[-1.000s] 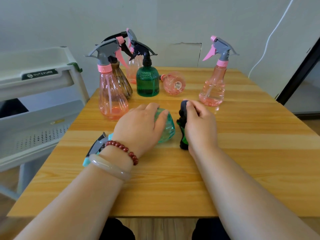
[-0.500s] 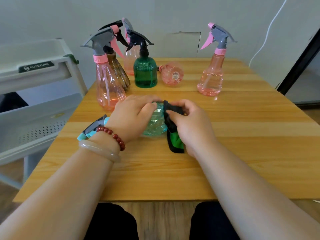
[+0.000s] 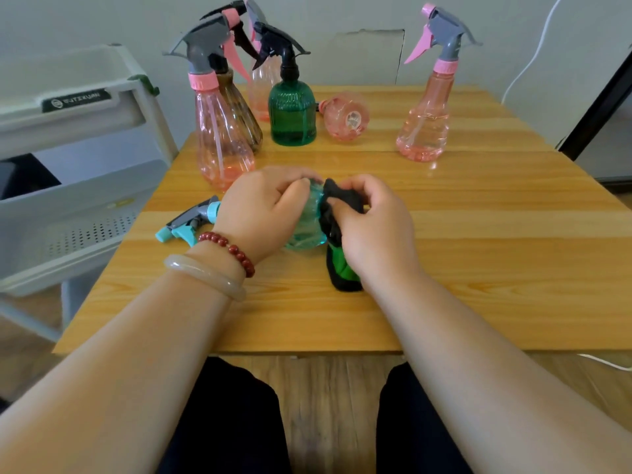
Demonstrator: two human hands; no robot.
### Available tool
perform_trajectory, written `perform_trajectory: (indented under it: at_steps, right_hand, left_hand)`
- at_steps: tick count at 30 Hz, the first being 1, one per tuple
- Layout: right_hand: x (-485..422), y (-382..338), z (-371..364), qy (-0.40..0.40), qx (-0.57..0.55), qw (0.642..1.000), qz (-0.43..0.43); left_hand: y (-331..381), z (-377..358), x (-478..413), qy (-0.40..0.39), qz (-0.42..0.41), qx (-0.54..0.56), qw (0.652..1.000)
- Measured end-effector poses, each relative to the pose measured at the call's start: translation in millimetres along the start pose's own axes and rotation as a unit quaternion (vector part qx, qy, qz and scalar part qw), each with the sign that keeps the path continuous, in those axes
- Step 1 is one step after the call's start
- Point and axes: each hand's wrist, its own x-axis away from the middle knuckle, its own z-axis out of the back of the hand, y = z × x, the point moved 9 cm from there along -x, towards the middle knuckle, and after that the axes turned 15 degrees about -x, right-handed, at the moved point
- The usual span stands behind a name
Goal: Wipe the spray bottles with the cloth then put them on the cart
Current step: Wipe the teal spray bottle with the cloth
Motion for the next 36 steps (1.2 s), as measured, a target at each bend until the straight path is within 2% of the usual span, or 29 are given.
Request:
perform_trajectory:
  at_steps: [2, 7, 12, 18, 25, 32, 36]
  right_hand:
    - [1, -2, -1, 0.004, 0.003, 1.0, 0.002]
    - [27, -5, -7, -0.043, 0.009, 0.998, 0.043]
    - [8, -9, -5, -0.014, 0.048, 0.998, 0.034]
    - [36, -23, -13, -0.074, 0.083, 0.982, 0.154]
    - [8, -24, -9, -0.037, 0.082, 0.987, 0.134]
    - [40, -24, -11, -0.073, 0.084, 0.972, 0.206]
    - [33, -23, -8, -0.075, 0.104, 0.978, 0.166]
  left_hand:
    - [1, 1, 1, 0.006, -0.004, -0.002, 1.0]
    - [2, 3, 6, 0.014, -0.012, -0.004, 1.0]
    - [3, 4, 8, 0.015, -0.018, 0.003, 1.0]
    - [0, 0, 6, 0.002, -0.025, 0.01, 1.0]
    - [-2, -1, 4, 0.006, -0.027, 0.01, 1.0]
    - [0, -1, 5, -0.002, -0.024, 0.012, 1.0]
    - [-3, 0, 5, 0.004, -0.016, 0.013, 1.0]
